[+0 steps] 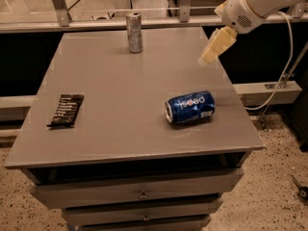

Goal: Move redbull can near pepsi can

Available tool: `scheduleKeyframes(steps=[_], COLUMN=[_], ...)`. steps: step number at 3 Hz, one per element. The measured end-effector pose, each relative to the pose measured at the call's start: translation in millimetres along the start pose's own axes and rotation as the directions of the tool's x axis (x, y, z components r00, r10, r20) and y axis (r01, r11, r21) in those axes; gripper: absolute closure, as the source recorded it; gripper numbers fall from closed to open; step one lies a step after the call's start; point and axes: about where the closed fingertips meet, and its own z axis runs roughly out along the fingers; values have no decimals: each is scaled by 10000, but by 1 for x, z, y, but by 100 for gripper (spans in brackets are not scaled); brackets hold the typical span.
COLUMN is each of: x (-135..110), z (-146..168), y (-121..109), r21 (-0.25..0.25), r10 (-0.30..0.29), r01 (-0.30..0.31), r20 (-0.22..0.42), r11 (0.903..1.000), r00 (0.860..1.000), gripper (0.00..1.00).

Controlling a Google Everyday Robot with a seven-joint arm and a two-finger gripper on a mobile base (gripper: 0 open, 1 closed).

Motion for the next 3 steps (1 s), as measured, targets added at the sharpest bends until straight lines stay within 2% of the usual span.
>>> scheduleKeyframes(steps=[1,2,3], x=[-13,-56,-103], z=[15,74,117], y=[-7,-40,-58], r21=[153,303,-345], r10=[171,961,1745], r01=[-178,-1048,-1731], r20=[471,2112,3397], r11=[9997,9940,9843], r00=[9987,9727,9242], gripper=[0,0,0])
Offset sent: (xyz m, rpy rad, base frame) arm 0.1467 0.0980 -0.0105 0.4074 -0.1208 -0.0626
